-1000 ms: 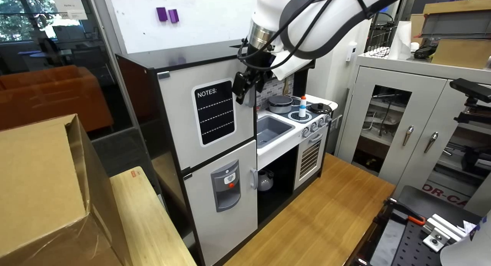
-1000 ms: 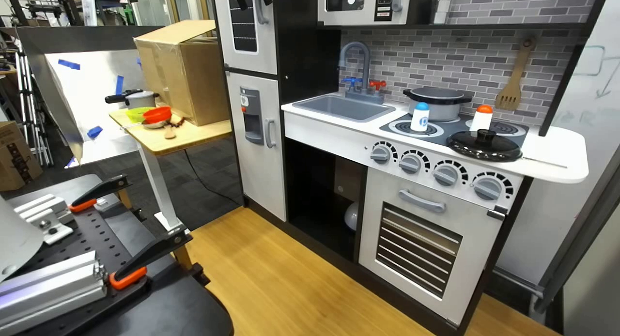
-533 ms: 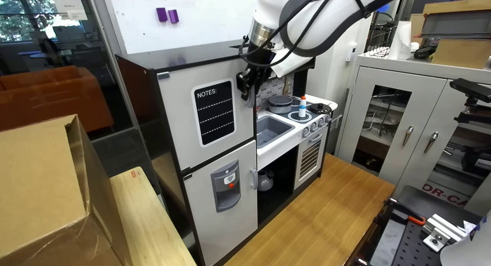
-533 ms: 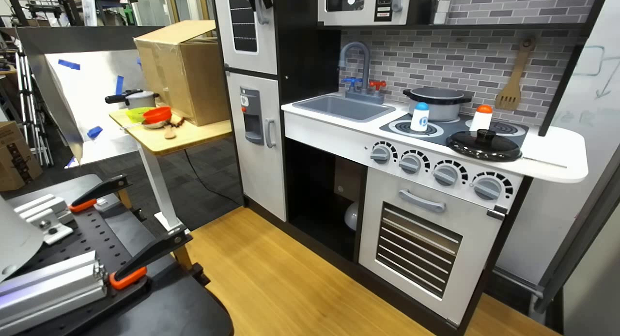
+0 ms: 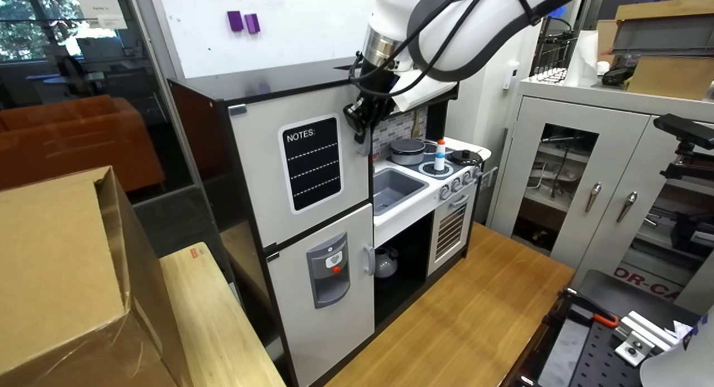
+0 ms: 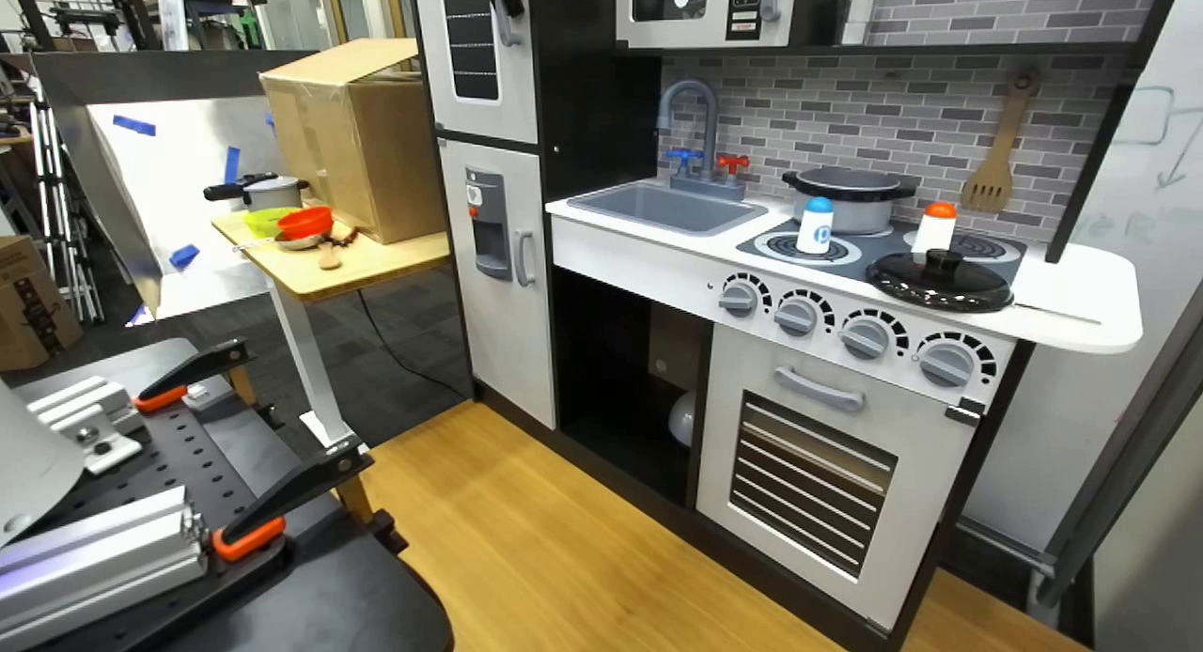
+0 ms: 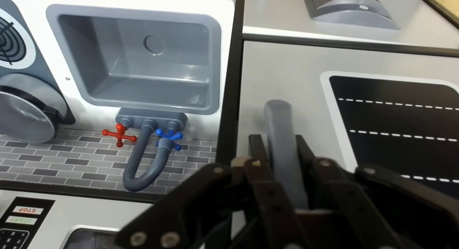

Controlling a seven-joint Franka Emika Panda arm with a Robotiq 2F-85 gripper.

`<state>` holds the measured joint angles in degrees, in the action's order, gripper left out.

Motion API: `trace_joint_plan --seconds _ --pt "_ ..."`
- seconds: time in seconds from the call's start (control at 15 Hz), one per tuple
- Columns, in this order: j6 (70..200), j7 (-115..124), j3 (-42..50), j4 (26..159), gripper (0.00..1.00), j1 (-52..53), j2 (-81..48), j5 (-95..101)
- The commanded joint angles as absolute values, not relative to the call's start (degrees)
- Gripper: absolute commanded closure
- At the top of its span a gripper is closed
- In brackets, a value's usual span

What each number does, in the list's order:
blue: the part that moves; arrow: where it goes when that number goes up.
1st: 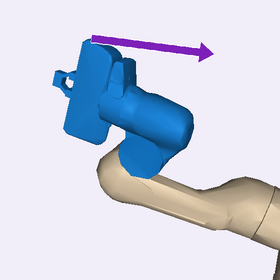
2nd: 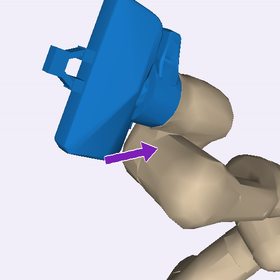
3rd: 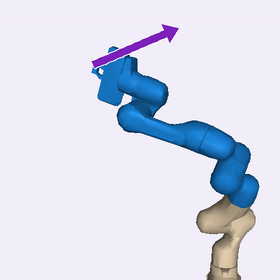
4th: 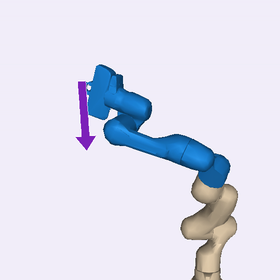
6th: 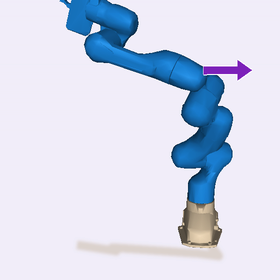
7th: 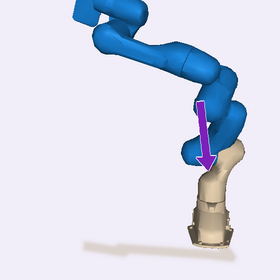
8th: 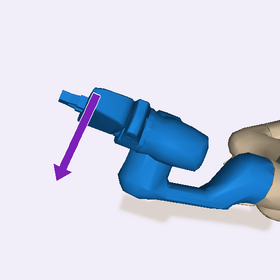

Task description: Open the top compartment of the refrigerator

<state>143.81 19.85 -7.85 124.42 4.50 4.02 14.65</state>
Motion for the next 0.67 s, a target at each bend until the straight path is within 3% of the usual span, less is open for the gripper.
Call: trace_joint_plan --seconds 0.0,0.6 --pt "144.71 20.45 -7.52 124.06 0.86 4.17 3.68 16.70" --pt "147.65 20.63 -7.66 130.60 0.90 4.33 9.16 14.87"
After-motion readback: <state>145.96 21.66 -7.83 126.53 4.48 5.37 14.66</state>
